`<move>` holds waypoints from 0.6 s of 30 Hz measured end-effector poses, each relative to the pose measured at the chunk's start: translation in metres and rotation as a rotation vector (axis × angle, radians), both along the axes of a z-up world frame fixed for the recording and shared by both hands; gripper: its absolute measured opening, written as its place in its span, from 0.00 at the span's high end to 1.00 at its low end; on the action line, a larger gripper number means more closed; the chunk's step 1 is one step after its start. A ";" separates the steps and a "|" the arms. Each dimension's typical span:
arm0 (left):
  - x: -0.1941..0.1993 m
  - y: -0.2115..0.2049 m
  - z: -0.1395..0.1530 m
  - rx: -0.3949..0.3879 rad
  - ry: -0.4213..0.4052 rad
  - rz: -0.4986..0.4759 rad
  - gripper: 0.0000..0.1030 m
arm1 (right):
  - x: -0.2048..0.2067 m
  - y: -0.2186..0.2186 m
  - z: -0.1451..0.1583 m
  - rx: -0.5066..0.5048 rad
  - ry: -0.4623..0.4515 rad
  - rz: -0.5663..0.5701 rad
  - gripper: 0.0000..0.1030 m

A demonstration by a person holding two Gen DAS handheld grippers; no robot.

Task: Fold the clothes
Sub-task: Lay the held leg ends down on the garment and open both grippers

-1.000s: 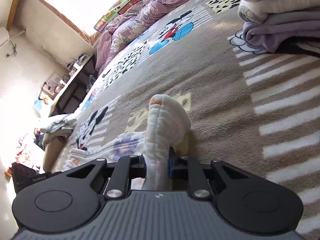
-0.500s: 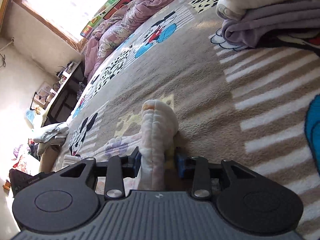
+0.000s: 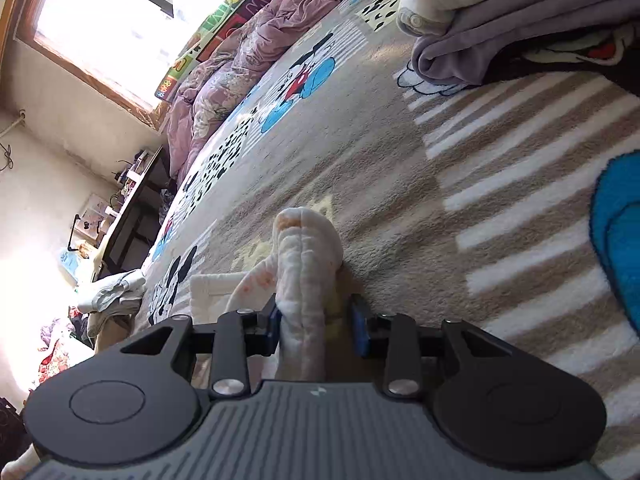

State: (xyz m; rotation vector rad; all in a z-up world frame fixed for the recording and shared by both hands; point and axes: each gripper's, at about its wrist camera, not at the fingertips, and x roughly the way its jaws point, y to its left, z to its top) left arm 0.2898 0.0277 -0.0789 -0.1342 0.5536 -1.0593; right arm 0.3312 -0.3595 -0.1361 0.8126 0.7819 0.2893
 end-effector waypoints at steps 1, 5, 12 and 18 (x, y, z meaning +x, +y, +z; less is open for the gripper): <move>0.008 0.007 -0.005 -0.008 0.045 0.058 0.90 | 0.000 -0.001 0.000 -0.002 0.001 -0.002 0.65; 0.039 0.036 -0.024 -0.038 0.223 0.289 0.87 | 0.000 0.000 -0.001 -0.022 0.000 -0.008 0.65; 0.081 0.076 -0.050 -0.078 0.467 0.600 0.71 | 0.000 0.002 -0.001 -0.032 -0.002 -0.023 0.65; 0.079 0.088 -0.053 -0.184 0.513 0.569 0.92 | 0.000 -0.022 -0.023 0.235 0.018 -0.032 0.75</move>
